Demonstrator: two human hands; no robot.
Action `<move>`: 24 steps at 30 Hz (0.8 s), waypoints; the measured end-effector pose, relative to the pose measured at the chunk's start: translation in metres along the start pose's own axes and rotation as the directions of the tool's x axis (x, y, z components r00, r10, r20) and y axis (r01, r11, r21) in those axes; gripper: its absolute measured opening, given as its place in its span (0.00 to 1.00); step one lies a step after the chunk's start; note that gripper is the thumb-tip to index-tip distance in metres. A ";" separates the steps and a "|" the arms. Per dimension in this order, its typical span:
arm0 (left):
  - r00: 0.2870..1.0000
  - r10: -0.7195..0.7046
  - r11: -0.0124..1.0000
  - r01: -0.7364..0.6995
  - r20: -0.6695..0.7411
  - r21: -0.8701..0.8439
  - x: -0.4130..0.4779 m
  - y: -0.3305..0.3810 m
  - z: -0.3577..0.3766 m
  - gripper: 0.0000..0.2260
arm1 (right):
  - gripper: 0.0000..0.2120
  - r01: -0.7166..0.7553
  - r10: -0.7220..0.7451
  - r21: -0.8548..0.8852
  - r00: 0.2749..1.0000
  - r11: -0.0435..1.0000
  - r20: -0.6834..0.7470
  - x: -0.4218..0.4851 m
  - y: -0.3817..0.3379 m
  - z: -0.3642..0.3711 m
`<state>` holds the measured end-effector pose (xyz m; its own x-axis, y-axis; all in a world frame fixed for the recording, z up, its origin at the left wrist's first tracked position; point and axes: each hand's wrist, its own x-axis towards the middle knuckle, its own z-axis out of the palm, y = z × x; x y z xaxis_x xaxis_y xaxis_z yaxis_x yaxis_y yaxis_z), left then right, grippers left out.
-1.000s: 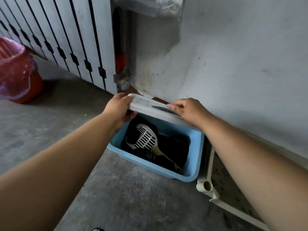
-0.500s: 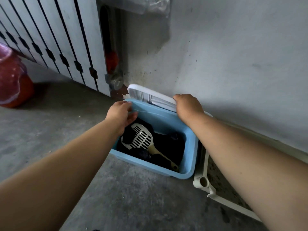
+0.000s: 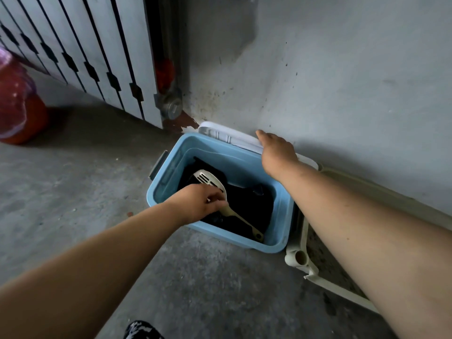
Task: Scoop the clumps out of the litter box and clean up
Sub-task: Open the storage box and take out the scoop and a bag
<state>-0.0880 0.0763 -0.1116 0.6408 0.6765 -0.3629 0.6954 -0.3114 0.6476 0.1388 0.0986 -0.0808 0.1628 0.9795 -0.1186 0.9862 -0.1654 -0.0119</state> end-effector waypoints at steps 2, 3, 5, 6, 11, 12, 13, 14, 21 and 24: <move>0.987 0.055 0.997 -0.062 0.153 0.040 -0.003 -0.007 0.005 0.15 | 0.29 -0.009 0.009 -0.001 1.000 1.000 -0.013 -0.002 0.003 0.003; 0.971 0.077 0.989 -0.103 0.227 0.107 -0.003 -0.010 0.009 0.18 | 0.28 -0.018 0.018 -0.003 1.000 1.000 -0.020 -0.002 0.005 0.004; 0.947 0.115 0.925 -0.213 0.301 0.315 -0.003 -0.016 0.016 0.19 | 0.22 -0.034 0.034 0.004 0.999 0.999 -0.039 -0.002 0.007 0.004; 0.944 0.158 0.878 -0.269 0.291 0.395 -0.002 -0.018 0.019 0.16 | 0.18 -0.042 0.043 0.013 0.998 0.999 -0.049 -0.002 0.009 0.003; 0.909 0.359 0.791 -0.417 0.212 0.448 -0.001 -0.022 0.023 0.10 | 0.12 -0.063 0.067 0.043 0.993 0.997 -0.092 0.000 0.012 -0.003; 0.904 0.371 0.786 -0.428 0.214 0.446 -0.001 -0.023 0.022 0.10 | 0.11 -0.060 0.064 0.041 0.992 0.997 -0.108 0.001 0.012 -0.003; 0.902 0.371 0.786 -0.433 0.223 0.442 0.000 -0.025 0.020 0.10 | 0.10 -0.058 0.063 0.042 0.990 0.997 -0.127 0.002 0.012 -0.003; 0.899 0.369 0.785 -0.438 0.236 0.439 0.000 -0.025 0.019 0.11 | 0.10 -0.058 0.064 0.045 0.987 0.997 -0.145 0.003 0.013 -0.003; 0.887 0.385 0.791 -0.460 0.255 0.404 0.002 -0.027 0.016 0.10 | 0.14 -0.050 0.059 0.061 0.986 0.997 -0.155 0.005 0.015 0.008; 0.893 0.379 0.804 -0.448 0.243 0.391 0.002 -0.027 0.016 0.10 | 0.23 -0.024 0.031 0.031 0.966 0.999 -0.258 0.003 0.012 0.016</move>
<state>-0.1000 0.0758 -0.1405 0.9150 0.3234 -0.2411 0.3989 -0.8146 0.4210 0.1509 0.0972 -0.0973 0.1963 0.9703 0.1412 0.9805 -0.1926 -0.0396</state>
